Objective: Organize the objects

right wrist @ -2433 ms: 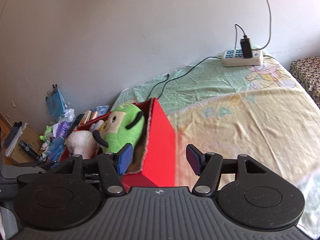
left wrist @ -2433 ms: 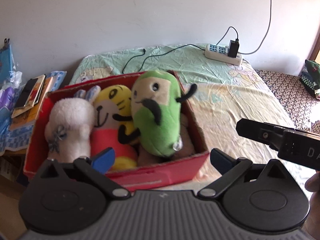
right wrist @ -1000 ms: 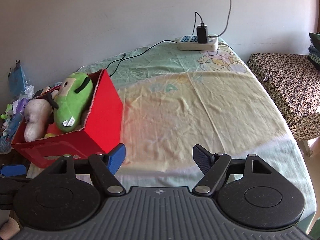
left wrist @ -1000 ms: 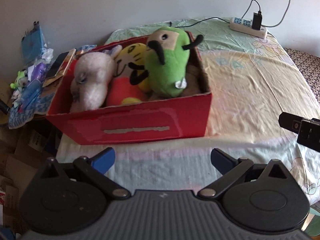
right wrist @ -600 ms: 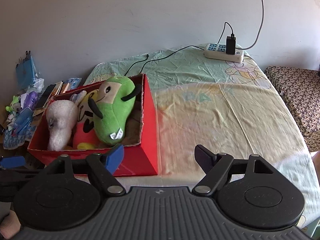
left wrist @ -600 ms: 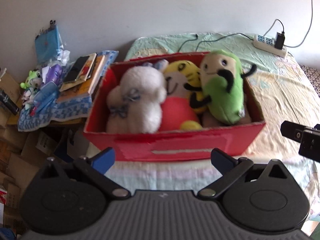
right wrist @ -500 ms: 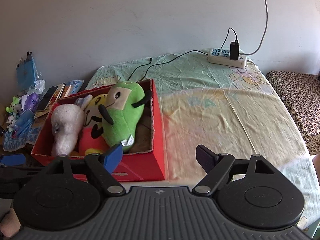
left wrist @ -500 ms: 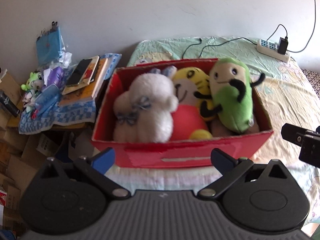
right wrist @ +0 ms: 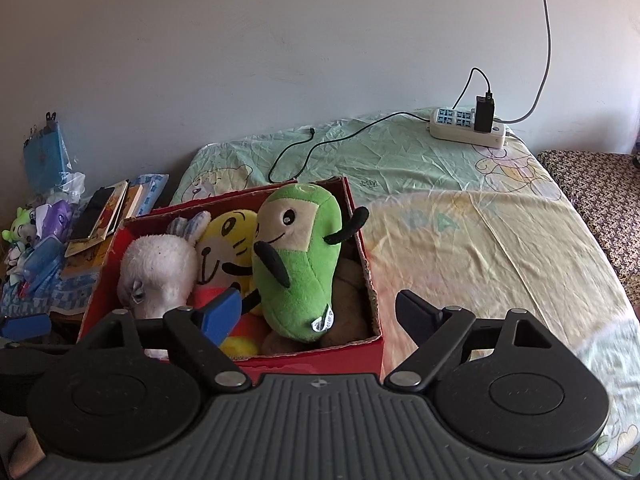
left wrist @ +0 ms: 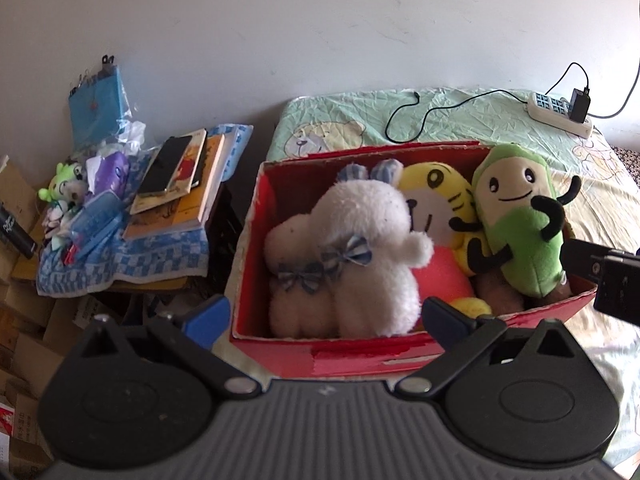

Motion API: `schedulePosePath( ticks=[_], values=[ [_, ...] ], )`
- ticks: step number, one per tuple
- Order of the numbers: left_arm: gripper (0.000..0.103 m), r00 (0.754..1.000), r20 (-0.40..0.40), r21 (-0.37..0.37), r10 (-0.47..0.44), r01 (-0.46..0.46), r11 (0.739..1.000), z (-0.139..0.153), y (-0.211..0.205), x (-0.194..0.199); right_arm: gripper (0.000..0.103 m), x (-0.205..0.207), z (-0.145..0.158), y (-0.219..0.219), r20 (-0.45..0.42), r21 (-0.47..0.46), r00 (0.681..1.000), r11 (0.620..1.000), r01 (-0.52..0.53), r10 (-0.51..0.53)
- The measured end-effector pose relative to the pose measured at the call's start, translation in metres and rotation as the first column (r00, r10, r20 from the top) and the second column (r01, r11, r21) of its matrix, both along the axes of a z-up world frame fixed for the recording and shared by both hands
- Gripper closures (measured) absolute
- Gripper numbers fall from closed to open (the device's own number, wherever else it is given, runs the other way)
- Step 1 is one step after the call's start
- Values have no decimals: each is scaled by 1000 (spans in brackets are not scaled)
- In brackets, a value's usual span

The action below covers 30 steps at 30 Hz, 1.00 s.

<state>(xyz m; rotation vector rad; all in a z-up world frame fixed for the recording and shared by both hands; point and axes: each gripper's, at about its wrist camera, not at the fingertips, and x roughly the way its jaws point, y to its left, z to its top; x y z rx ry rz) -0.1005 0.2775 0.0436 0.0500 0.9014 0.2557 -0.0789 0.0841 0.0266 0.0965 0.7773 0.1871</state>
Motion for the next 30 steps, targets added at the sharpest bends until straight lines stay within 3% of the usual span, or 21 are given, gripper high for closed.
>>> schedulePosePath(
  ticks=[9,30],
  values=[
    [2,1000,-15,-3,-18,18,1000,-8,12,8,17,7,-2,15,4,-35,999,998,54,-54],
    [2,999,-21,-21,49,-50,999,-6,24,25,16,36,0,26,-12,-65,1000,998,-9,8]
  ],
)
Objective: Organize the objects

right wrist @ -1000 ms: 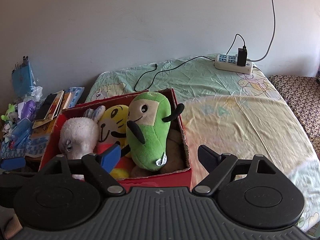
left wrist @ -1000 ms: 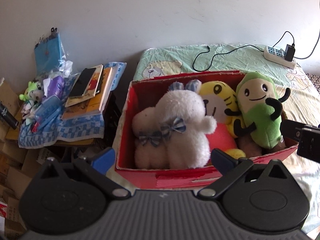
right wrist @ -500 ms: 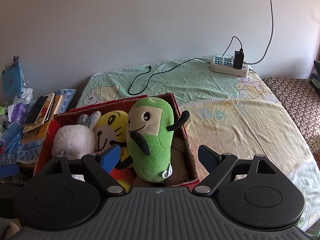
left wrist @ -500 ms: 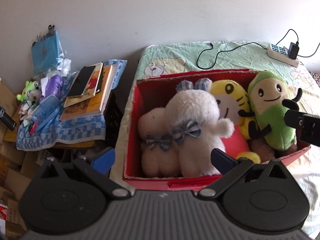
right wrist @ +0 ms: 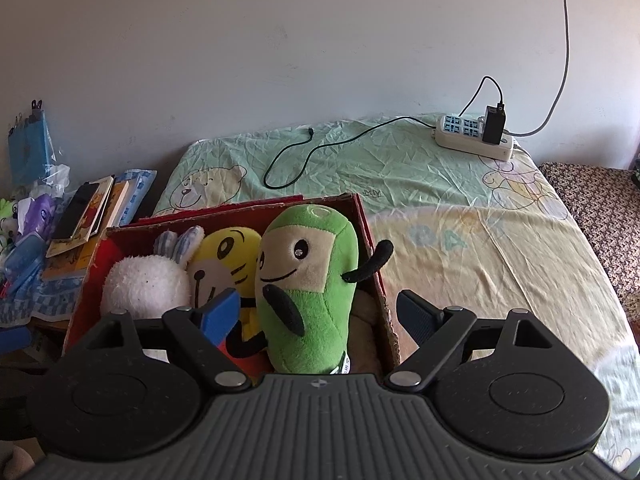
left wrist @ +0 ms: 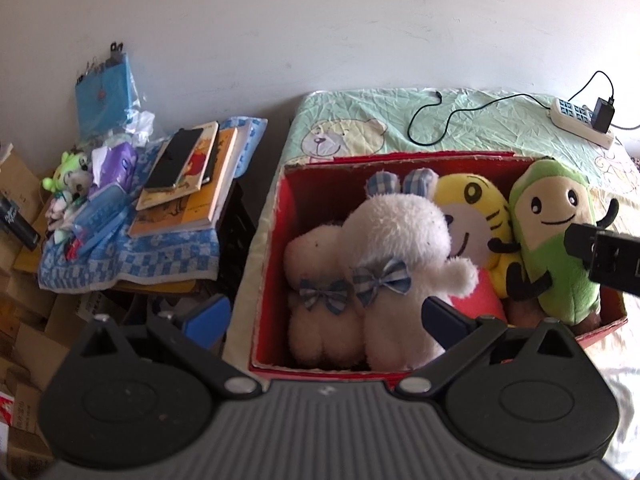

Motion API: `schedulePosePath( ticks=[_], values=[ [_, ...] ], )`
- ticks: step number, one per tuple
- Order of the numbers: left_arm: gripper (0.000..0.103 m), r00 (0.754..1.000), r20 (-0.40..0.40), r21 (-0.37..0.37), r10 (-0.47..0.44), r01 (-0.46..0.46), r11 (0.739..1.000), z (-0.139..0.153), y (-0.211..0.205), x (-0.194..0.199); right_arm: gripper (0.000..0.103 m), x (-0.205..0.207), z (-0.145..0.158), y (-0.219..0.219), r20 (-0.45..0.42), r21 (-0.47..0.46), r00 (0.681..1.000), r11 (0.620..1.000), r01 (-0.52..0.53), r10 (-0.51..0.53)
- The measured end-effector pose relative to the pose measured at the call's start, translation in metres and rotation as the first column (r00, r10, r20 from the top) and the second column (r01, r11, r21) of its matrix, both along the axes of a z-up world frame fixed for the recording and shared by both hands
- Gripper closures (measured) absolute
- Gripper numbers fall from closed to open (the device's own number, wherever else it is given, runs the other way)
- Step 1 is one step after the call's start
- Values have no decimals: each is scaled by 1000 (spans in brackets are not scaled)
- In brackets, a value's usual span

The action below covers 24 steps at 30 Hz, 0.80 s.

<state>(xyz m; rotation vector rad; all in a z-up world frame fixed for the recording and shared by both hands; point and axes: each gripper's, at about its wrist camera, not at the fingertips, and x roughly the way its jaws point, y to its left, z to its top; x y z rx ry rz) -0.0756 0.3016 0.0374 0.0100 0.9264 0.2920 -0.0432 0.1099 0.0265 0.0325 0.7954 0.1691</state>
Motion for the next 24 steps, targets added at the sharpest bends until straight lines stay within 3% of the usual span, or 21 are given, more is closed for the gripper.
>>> schedulePosePath(
  ticks=[24],
  values=[
    [2,1000,1,-21,-12,13,1000,-6,4,-1,16,1,-4,7,-3,0,1000,1000,-20,20]
  ],
)
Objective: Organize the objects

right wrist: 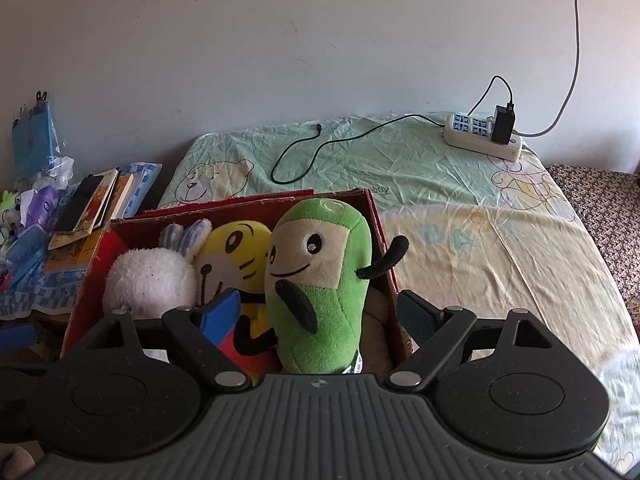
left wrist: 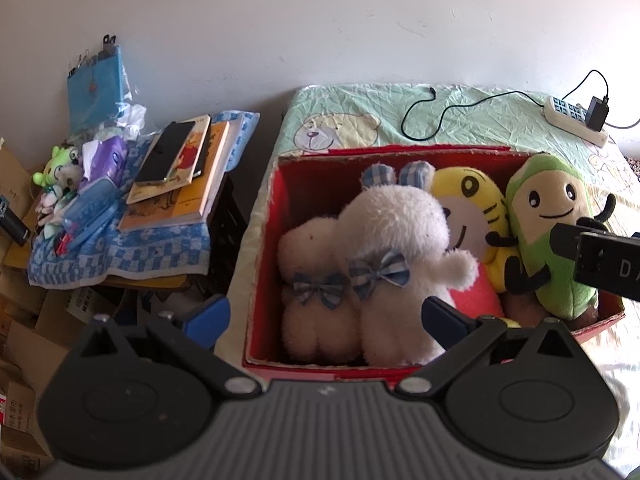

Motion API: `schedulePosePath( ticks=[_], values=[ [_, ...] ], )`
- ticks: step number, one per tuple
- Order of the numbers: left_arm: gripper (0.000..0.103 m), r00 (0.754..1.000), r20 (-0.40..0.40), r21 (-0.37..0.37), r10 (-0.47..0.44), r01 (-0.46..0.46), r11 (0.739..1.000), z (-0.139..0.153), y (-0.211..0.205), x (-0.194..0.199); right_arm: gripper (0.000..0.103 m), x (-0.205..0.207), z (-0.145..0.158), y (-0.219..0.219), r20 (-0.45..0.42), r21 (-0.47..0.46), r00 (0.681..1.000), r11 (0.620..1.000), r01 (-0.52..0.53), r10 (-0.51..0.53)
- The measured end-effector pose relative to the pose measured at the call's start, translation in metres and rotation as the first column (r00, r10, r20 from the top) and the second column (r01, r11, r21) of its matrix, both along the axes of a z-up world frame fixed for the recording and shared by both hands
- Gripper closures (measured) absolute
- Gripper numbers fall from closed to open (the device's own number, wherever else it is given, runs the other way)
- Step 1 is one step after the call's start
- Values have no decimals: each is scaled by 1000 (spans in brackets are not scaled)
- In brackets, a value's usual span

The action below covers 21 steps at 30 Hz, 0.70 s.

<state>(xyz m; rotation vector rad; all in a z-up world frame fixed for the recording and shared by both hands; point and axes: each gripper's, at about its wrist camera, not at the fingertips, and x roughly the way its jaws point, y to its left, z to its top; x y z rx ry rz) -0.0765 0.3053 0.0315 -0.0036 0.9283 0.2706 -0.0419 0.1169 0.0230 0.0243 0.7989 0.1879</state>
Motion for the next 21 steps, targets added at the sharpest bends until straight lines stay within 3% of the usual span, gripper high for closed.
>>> schedulePosePath(
  ticks=[21],
  values=[
    [2,998,-6,-5,-59,59,998,-6,2,1,16,-8,-6,0,-13,6,999,999,43,-43]
  ],
)
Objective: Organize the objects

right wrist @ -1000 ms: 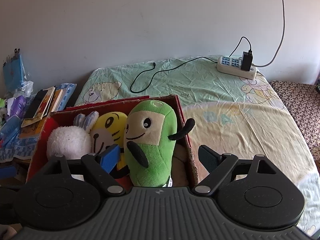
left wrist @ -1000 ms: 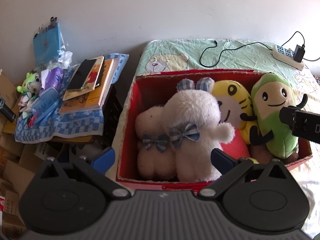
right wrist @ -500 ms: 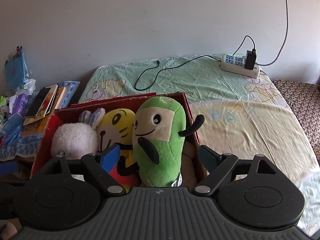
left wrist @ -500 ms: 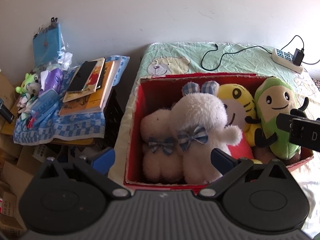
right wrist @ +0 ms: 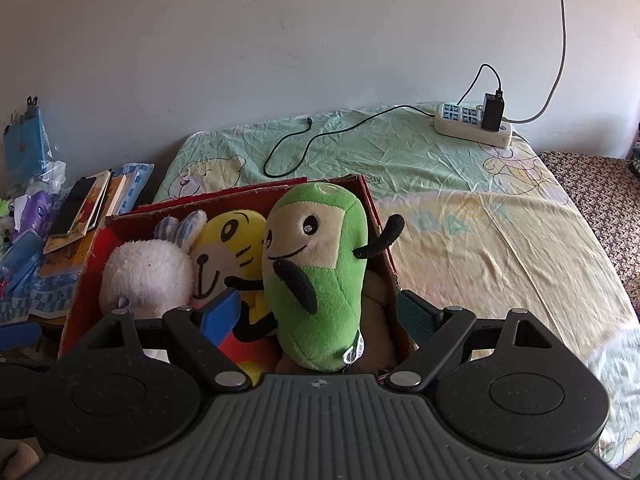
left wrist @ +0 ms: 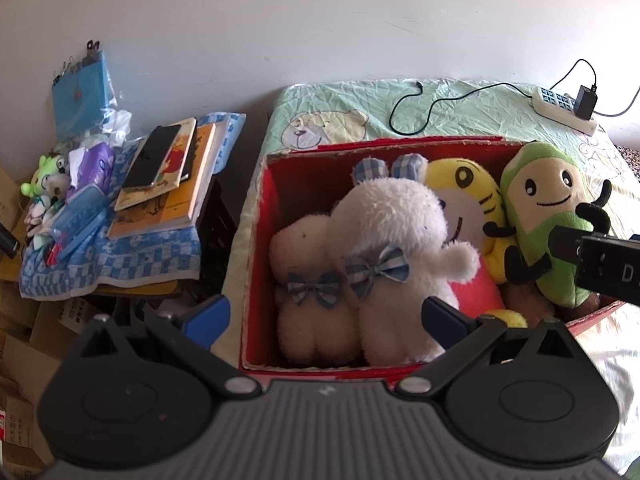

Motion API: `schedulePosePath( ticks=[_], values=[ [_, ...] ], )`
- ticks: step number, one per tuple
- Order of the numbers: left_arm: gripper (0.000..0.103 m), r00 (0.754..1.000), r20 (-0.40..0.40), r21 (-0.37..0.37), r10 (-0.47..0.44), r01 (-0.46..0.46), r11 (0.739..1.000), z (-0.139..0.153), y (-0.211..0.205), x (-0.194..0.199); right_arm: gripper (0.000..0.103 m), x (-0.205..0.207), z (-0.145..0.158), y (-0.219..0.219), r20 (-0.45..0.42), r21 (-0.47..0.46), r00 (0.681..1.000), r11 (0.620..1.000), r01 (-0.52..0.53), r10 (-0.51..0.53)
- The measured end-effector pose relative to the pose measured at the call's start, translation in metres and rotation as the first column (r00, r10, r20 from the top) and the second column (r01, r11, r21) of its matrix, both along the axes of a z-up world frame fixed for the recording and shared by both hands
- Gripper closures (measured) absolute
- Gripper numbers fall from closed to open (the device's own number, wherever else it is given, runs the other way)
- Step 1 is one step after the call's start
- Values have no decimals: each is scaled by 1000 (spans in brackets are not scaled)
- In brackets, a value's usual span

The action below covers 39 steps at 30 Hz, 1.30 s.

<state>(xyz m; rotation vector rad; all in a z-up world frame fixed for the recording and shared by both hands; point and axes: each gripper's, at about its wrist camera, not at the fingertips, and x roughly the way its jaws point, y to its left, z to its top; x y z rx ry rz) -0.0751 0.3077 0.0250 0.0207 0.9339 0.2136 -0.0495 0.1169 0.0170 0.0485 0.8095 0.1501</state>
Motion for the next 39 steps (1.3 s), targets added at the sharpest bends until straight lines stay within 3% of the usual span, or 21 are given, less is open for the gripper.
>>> schedulePosePath(
  ticks=[12,39],
  values=[
    [2,1000,8,4,-27,27,1000,-3,-7,1,16,-7,-4,-7,-1,16,1000,1000,26,-26],
    [2,1000,10,31,-17,16,999,-1,-8,7,20,-1,-8,-2,-26,39,999,999,-24,25]
  ],
)
